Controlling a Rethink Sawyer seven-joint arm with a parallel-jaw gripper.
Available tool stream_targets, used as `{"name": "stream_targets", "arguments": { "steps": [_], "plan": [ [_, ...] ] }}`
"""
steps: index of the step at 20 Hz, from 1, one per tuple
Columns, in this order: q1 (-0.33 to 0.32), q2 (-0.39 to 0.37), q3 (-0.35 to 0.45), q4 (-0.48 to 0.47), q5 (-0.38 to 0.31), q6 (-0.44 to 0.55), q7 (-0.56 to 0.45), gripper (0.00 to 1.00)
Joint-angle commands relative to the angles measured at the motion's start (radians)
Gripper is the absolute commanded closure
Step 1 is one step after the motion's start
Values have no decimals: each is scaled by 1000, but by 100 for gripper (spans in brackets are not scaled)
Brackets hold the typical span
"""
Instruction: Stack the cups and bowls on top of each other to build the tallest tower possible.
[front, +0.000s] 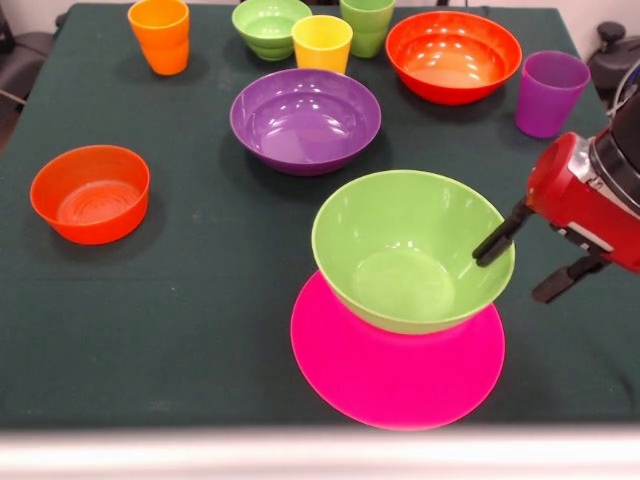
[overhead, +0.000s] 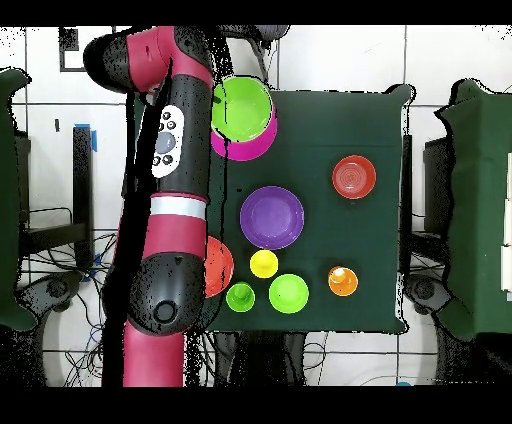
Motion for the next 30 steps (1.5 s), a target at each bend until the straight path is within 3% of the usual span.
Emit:
{"name": "stream_targets", "arguments": {
  "steps": [1, 7, 18, 30],
  "plan": [
    [15, -4, 20, 57, 4, -32, 92, 0],
    [7, -3, -11, 48, 22, 8, 107, 0],
    [16, -30, 16, 67, 36, 25, 82, 0],
    [86, -123, 115, 195, -34, 60, 9, 0]
  ]
}}
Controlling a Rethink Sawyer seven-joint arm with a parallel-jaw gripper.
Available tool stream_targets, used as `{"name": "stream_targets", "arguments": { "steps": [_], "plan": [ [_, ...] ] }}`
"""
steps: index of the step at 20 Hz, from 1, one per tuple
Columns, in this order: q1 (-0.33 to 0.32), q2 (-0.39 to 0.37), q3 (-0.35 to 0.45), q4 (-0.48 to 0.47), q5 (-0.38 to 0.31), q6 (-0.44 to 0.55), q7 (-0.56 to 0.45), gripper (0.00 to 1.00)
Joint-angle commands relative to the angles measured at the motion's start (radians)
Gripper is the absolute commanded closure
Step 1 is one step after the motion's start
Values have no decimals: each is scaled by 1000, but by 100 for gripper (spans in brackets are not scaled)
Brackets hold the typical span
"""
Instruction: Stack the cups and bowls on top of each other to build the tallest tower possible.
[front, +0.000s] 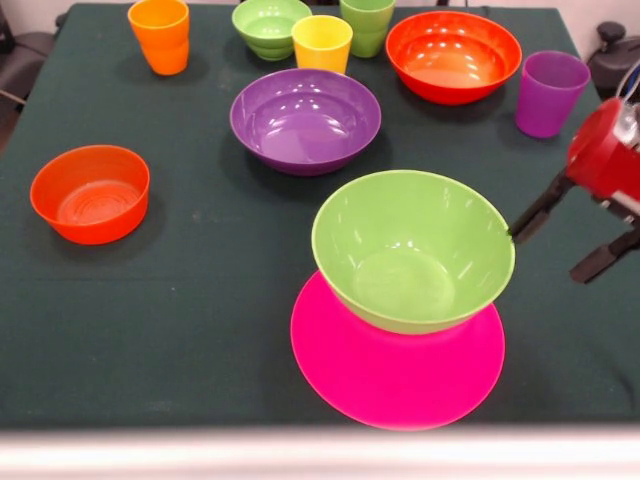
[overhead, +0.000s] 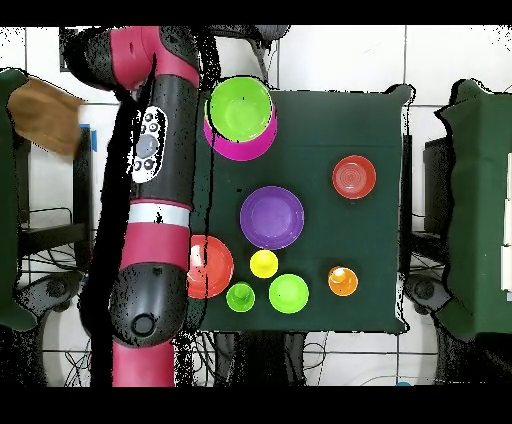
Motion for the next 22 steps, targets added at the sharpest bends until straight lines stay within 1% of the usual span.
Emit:
{"name": "stream_targets", "arguments": {
  "steps": [1, 4, 7, 10, 11, 16, 19, 22],
  "plan": [
    [47, -79, 125, 150, -61, 54, 1, 0],
    [68, -104, 156, 205, -78, 48, -21, 0],
    [108, -147, 215, 307, -106, 22, -54, 0],
    [142, -208, 306, 431, -132, -47, -110, 0],
    [149, -230, 344, 475, -135, -73, -132, 0],
    [176, -348, 478, 689, -170, -179, -231, 0],
    [195, -409, 537, 822, -193, -276, -256, 0],
    [202, -457, 587, 926, -216, -343, -277, 0]
  ]
}}
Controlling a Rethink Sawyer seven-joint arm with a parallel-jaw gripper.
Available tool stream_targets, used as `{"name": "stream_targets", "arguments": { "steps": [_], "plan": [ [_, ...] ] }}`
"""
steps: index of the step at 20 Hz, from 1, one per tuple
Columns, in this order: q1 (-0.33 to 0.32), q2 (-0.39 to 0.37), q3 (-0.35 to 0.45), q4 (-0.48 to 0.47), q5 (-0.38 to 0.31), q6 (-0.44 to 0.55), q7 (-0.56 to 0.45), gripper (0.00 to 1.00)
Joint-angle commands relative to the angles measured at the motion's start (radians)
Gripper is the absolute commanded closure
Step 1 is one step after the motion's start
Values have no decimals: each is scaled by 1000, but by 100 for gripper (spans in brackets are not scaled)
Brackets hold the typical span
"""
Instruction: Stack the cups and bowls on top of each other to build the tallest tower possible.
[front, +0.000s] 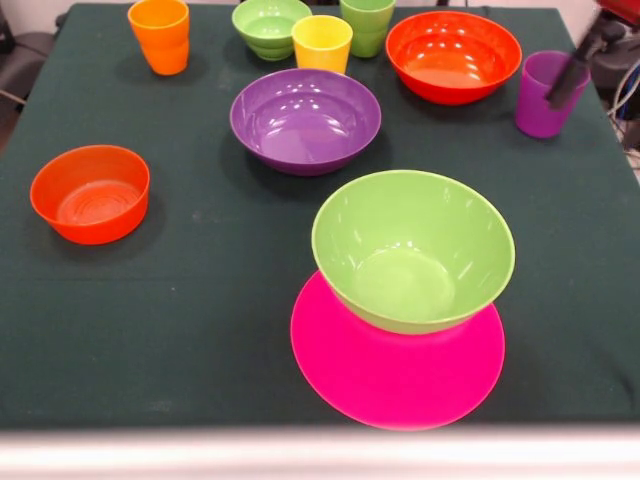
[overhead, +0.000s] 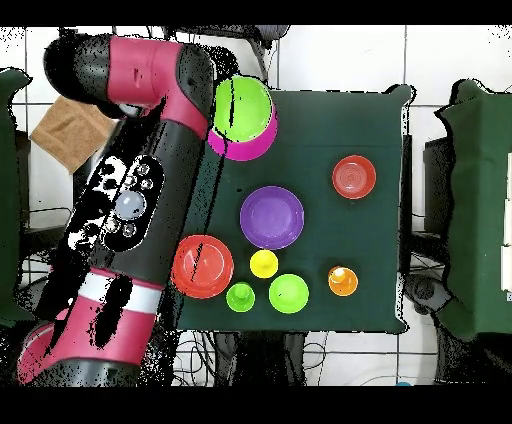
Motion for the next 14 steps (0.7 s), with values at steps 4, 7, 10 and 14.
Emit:
{"name": "stream_targets", "arguments": {
  "steps": [4, 7, 10, 14],
  "plan": [
    [-5, -183, 324, 475, -149, -232, -282, 0],
    [-8, -220, 356, 540, -181, -270, -270, 0],
    [-22, -255, 402, 608, -213, -327, -264, 0],
    [-58, -291, 467, 678, -261, -392, -268, 0]
  ]
}}
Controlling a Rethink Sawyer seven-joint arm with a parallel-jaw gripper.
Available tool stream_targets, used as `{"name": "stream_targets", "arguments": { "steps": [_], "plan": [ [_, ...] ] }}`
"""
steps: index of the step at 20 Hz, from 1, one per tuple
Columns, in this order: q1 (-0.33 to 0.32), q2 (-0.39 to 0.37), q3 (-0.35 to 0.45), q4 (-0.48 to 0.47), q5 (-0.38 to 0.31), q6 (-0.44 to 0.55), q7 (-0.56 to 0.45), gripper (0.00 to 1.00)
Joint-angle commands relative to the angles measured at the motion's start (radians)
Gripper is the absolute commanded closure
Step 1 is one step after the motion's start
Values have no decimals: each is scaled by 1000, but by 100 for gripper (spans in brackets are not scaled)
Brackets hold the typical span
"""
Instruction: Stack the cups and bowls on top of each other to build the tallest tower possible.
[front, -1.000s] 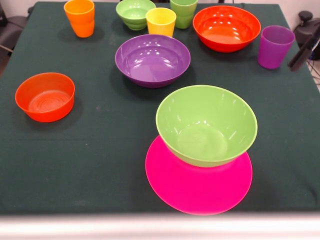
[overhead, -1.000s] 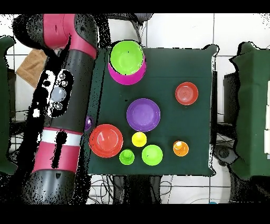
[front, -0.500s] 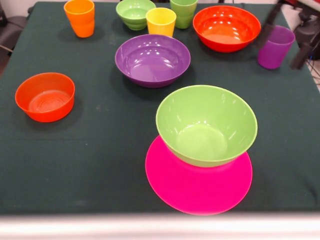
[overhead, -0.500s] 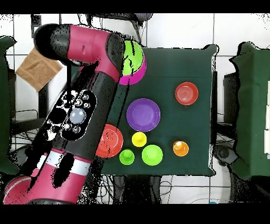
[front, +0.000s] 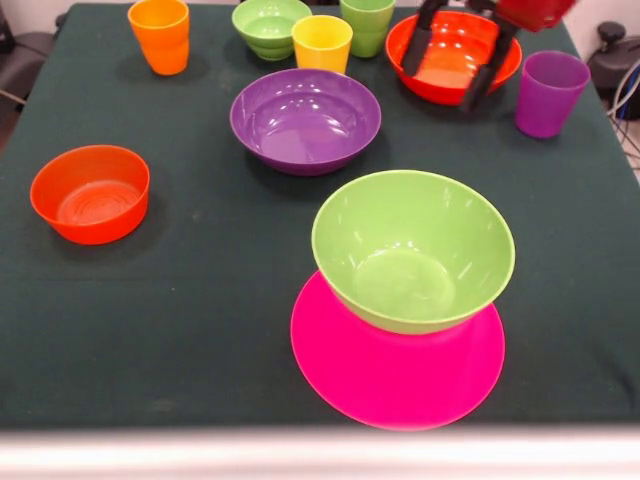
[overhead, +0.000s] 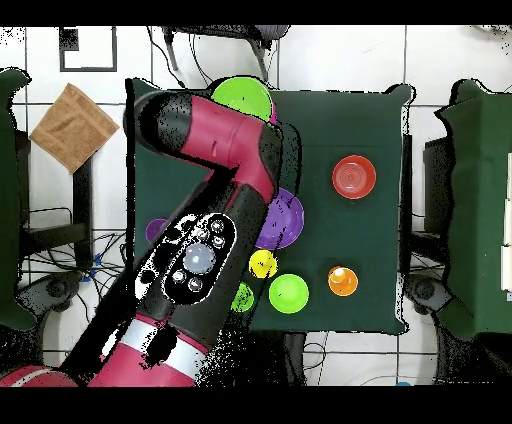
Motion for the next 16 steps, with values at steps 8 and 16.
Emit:
{"name": "stream_targets", "arguments": {
  "steps": [8, 16],
  "plan": [
    [-160, -129, 393, 356, -248, -221, -288, 0],
    [-276, -150, 523, 436, -395, -330, -239, 0]
  ]
}}
